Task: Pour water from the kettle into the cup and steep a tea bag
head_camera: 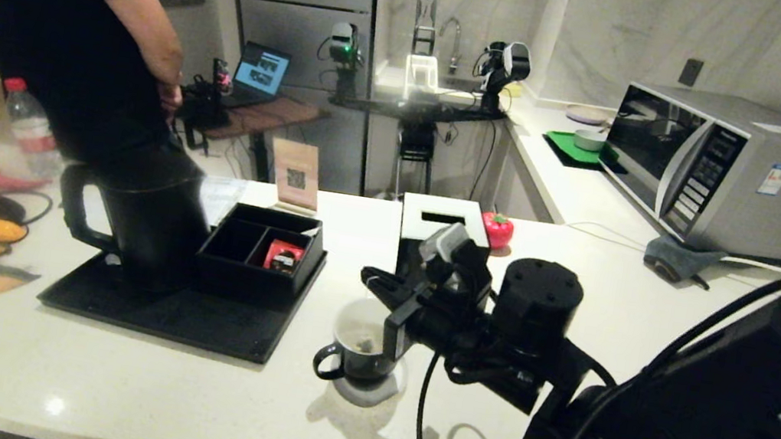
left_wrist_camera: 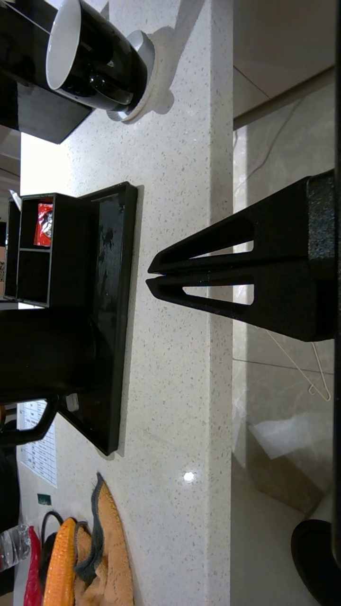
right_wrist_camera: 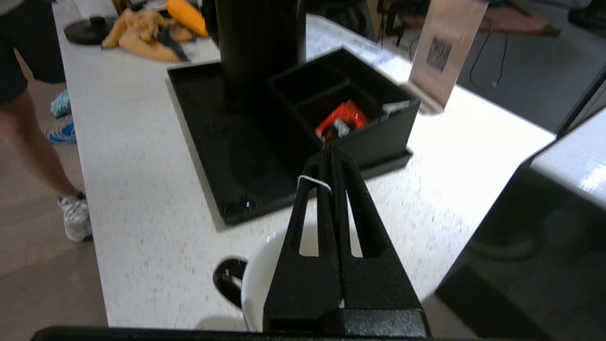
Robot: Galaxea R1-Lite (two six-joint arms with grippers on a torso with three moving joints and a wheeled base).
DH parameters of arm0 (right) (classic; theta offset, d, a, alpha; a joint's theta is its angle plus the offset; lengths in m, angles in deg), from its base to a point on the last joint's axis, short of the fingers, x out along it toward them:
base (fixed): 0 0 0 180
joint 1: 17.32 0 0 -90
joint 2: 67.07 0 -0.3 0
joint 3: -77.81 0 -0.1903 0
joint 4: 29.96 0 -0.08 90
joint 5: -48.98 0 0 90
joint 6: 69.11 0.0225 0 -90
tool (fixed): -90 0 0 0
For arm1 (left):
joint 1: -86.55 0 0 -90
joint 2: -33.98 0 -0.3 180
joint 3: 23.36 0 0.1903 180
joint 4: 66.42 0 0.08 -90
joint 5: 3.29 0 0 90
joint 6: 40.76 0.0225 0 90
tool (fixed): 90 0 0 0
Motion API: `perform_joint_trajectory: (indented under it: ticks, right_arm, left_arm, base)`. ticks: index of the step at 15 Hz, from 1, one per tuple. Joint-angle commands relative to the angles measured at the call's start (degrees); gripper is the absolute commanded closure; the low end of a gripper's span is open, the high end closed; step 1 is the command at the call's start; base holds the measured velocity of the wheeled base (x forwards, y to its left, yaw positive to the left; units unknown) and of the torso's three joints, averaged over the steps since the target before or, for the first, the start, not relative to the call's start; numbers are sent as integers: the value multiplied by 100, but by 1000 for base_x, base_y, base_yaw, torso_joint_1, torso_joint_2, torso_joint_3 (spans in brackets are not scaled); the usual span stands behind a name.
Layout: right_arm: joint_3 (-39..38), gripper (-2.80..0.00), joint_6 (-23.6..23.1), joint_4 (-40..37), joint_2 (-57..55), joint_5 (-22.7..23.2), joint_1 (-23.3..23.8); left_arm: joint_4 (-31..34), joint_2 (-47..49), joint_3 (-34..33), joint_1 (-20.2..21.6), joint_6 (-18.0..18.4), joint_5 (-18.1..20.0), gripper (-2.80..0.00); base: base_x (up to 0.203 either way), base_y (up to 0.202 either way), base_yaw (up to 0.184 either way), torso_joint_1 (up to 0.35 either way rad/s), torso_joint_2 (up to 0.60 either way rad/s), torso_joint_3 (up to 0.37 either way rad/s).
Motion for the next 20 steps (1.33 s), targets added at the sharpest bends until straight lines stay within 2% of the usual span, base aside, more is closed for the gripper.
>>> perform_joint_trajectory:
  ticks: [1, 11, 20]
  right_arm:
    - [194, 0, -6, -89, 176, 2, -2]
    - [728, 0, -10, -312, 443, -35, 164]
    - [333, 0, -17, 133, 507, -36, 257]
  left_arm:
    - [2, -2, -1, -1, -4, 0, 0]
    - [2, -2, -1, -1, -4, 0, 0]
    - [2, -2, -1, -1, -4, 0, 0]
  base:
    - [0, 0, 0, 0, 0, 0]
    - [0, 0, 0, 0, 0, 0]
    - [0, 0, 0, 0, 0, 0]
